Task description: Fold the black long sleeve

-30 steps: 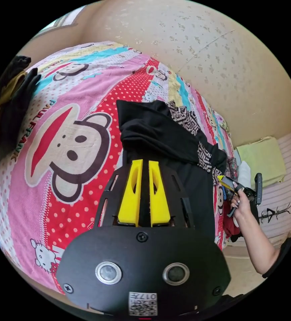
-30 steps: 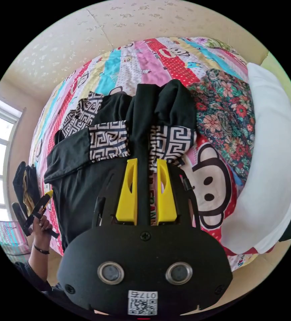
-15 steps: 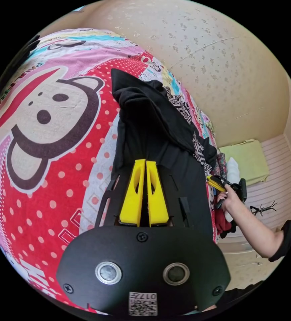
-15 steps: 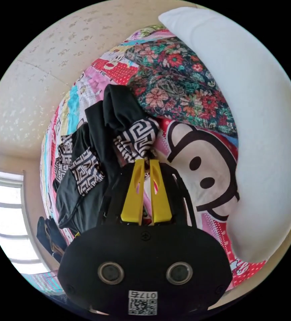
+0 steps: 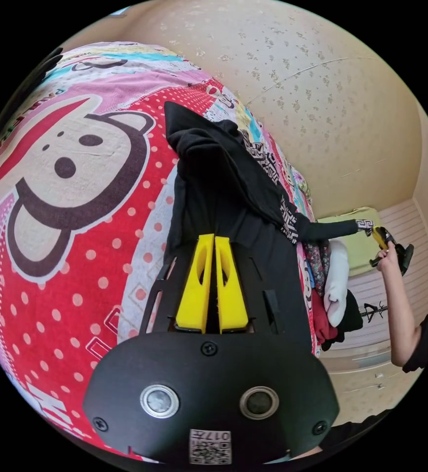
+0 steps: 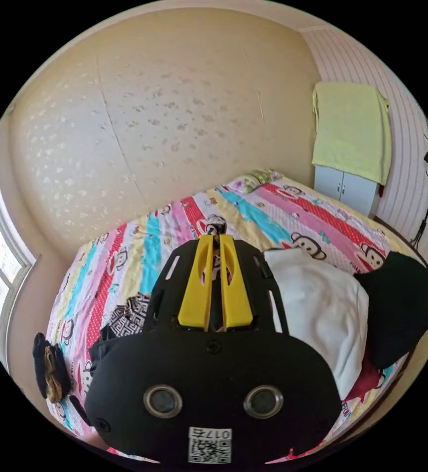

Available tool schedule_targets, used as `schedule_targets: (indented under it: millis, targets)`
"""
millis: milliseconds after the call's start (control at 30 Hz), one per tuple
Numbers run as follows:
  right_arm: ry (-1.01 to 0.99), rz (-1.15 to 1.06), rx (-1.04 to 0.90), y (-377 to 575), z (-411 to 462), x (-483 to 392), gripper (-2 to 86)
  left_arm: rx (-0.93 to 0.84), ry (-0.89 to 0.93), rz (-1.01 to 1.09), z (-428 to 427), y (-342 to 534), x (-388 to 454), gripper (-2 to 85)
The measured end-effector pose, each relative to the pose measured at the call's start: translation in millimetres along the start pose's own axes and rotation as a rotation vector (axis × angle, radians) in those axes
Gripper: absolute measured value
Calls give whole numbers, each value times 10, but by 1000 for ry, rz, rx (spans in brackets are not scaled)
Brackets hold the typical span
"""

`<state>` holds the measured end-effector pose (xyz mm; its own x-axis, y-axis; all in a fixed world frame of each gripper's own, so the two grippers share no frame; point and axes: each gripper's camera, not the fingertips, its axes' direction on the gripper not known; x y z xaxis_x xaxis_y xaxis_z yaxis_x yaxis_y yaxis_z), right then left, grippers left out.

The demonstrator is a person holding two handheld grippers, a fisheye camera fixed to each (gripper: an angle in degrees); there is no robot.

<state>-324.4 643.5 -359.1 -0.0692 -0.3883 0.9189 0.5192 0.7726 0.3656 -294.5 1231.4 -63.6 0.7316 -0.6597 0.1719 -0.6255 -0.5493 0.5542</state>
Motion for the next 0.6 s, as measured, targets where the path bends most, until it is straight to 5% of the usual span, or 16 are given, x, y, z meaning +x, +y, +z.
schedule_targets:
  millis: [200, 367, 467, 600]
  targets:
    - [-386, -243, -85, 48, -48, -1137, 36, 1, 8, -3, -45, -59, 236, -8]
    - [-803, -325, -426, 1109, 829, -2063, 63, 4, 23, -8, -79, -107, 408, -4]
    - [-842, -412, -738, 1842, 1452, -2424, 120, 6, 31, -11, -111, -144, 530, 9]
    - [-973, -374, -888, 2140, 1671, -2330, 134, -12, 194, -48, -198, -236, 554, 72]
